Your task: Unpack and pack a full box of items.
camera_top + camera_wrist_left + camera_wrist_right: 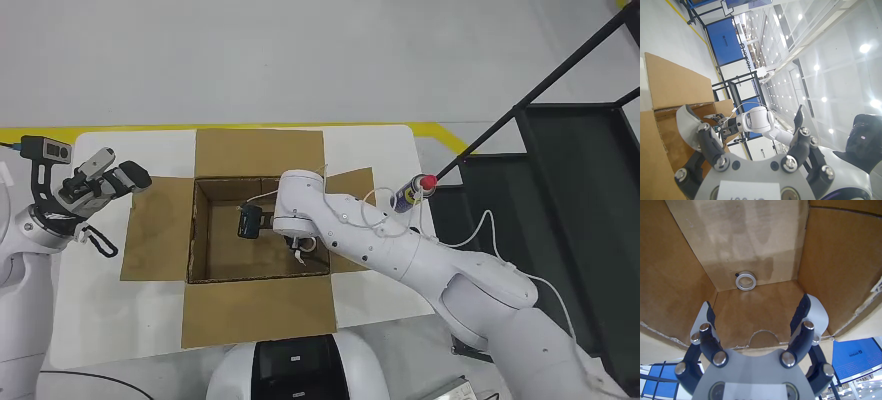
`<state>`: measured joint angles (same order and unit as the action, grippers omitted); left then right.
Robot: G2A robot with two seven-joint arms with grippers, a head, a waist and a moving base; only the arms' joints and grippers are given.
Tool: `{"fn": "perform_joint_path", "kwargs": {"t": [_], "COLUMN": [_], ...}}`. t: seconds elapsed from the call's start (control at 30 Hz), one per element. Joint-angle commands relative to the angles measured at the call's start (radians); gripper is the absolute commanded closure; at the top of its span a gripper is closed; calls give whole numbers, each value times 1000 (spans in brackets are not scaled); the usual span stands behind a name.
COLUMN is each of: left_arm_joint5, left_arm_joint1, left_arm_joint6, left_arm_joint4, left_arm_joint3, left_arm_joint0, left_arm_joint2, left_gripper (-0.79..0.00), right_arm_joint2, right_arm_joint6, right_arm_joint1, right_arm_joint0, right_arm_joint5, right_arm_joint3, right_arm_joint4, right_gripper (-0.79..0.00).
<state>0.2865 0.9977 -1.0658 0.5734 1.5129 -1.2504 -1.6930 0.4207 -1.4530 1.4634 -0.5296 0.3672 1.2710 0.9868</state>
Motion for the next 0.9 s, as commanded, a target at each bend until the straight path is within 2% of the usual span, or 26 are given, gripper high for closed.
{"fn": "perform_joint_path", "kwargs": {"t": [0.0,0.77,0.87], "left_arm_joint5": [0,0,0], "left_arm_joint1": [0,0,0], "left_arm_joint6": [0,0,0], "left_arm_joint4": [0,0,0], "left_arm_joint3": [0,0,0], "left_arm_joint0": [0,0,0], "left_arm_joint2": [0,0,0], "left_gripper": [-785,-785,-785], "right_arm_joint2": [0,0,11], "right_arm_joint6": [0,0,46], "right_arm_joint1": [0,0,-4], "right_arm_joint0": [0,0,-11], "right_arm_joint5": [0,0,0], "right_arm_joint3": [0,0,-22], "right_arm_joint4": [0,0,18], "right_gripper": [-785,-785,-785]}}
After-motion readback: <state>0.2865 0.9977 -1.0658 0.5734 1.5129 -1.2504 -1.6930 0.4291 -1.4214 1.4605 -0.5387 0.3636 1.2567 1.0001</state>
